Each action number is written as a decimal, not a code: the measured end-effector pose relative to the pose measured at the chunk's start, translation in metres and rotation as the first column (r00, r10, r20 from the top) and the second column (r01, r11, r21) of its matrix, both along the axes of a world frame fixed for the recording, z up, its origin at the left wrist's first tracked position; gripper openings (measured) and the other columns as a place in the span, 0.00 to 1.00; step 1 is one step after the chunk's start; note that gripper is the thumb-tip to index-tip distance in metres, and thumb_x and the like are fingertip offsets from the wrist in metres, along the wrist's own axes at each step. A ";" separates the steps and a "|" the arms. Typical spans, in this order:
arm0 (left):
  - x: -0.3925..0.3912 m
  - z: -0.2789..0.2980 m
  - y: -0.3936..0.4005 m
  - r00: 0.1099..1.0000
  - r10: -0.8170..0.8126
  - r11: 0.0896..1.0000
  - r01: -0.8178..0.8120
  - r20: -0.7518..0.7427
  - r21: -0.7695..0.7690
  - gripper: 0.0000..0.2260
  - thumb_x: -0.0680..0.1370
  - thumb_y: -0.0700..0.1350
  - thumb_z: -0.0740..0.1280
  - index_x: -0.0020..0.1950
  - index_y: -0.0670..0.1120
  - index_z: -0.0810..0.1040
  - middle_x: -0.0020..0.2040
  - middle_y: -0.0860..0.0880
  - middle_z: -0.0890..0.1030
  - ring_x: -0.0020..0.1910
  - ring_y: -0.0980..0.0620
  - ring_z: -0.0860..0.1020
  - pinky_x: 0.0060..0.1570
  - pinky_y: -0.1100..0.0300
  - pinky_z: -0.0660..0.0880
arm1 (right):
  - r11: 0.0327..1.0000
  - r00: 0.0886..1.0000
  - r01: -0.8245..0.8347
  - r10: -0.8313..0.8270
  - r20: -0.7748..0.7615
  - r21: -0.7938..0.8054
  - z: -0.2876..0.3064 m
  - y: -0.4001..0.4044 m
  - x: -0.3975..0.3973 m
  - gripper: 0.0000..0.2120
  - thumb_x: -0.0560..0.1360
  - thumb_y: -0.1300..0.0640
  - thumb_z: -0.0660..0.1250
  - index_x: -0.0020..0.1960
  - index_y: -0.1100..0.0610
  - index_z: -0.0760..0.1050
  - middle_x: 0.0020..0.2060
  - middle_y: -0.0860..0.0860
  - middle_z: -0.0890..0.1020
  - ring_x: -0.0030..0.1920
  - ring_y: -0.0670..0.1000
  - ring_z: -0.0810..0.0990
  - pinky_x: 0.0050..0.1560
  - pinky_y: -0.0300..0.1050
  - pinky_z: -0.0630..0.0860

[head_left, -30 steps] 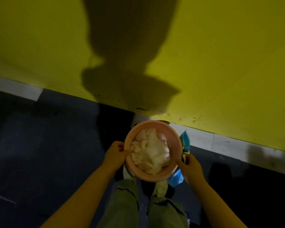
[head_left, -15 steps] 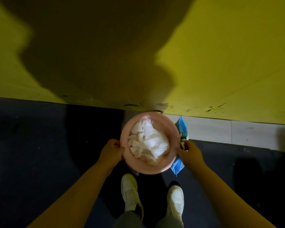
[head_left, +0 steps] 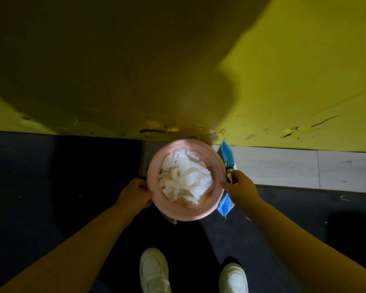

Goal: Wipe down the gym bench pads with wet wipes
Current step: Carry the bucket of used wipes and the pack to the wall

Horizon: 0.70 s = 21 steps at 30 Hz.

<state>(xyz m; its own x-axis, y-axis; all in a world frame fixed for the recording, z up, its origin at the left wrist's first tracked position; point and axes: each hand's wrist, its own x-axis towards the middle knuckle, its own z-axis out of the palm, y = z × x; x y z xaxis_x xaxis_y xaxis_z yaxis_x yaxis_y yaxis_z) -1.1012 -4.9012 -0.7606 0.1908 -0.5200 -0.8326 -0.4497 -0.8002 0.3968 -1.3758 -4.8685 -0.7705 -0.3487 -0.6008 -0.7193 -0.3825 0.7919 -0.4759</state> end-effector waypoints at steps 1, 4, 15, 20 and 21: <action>-0.003 -0.007 -0.004 1.000 0.022 1.000 -0.022 -0.008 0.002 0.11 0.74 0.40 0.71 0.53 0.49 0.74 0.53 0.48 0.78 0.51 0.48 0.80 0.48 0.53 0.81 | 1.000 1.000 0.006 -0.006 0.000 -0.012 -0.006 -0.004 -0.001 0.08 0.76 0.54 0.68 0.46 0.58 0.73 0.39 0.56 0.79 0.38 0.53 0.78 0.40 0.46 0.76; -0.010 -0.024 -0.015 0.996 0.086 0.996 -0.086 -0.007 -0.006 0.11 0.75 0.39 0.71 0.53 0.48 0.72 0.54 0.47 0.78 0.53 0.46 0.79 0.50 0.51 0.80 | 0.997 1.000 0.001 -0.002 -0.012 -0.073 -0.020 -0.013 -0.002 0.09 0.76 0.53 0.68 0.47 0.59 0.74 0.39 0.57 0.80 0.40 0.55 0.79 0.39 0.47 0.76; -0.013 -0.030 -0.035 0.975 -0.156 0.958 0.188 0.158 -0.215 0.06 0.78 0.52 0.66 0.52 0.52 0.75 0.47 0.52 0.78 0.47 0.48 0.78 0.44 0.54 0.74 | 0.982 0.967 0.147 -0.167 0.190 0.116 -0.037 0.012 0.002 0.07 0.74 0.56 0.70 0.48 0.58 0.76 0.43 0.55 0.84 0.37 0.50 0.85 0.41 0.49 0.84; -0.029 -0.030 -0.072 0.954 -0.260 0.923 0.291 0.151 -0.252 0.04 0.79 0.52 0.66 0.52 0.55 0.78 0.49 0.52 0.82 0.47 0.49 0.80 0.42 0.57 0.75 | 0.846 0.772 0.488 -0.533 0.346 0.214 -0.036 0.035 0.025 0.07 0.75 0.61 0.69 0.52 0.60 0.77 0.48 0.60 0.84 0.42 0.55 0.86 0.42 0.49 0.83; -0.031 -0.032 -0.077 0.958 -0.246 0.925 0.278 0.148 -0.260 0.06 0.79 0.52 0.66 0.55 0.56 0.79 0.51 0.52 0.82 0.48 0.50 0.80 0.42 0.57 0.75 | 0.809 0.715 0.543 -0.586 0.381 0.226 -0.036 0.039 0.033 0.07 0.74 0.62 0.70 0.53 0.59 0.77 0.48 0.60 0.84 0.44 0.55 0.86 0.41 0.48 0.83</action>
<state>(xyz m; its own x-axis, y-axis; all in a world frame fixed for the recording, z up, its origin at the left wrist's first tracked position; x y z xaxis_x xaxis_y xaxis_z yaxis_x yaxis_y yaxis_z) -1.1327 -4.9779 -0.7928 0.0984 -0.7696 -0.6308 -0.6819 -0.5139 0.5206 -1.3427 -4.8296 -0.8060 -0.2585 -0.3140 -0.9135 0.3661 0.8433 -0.3935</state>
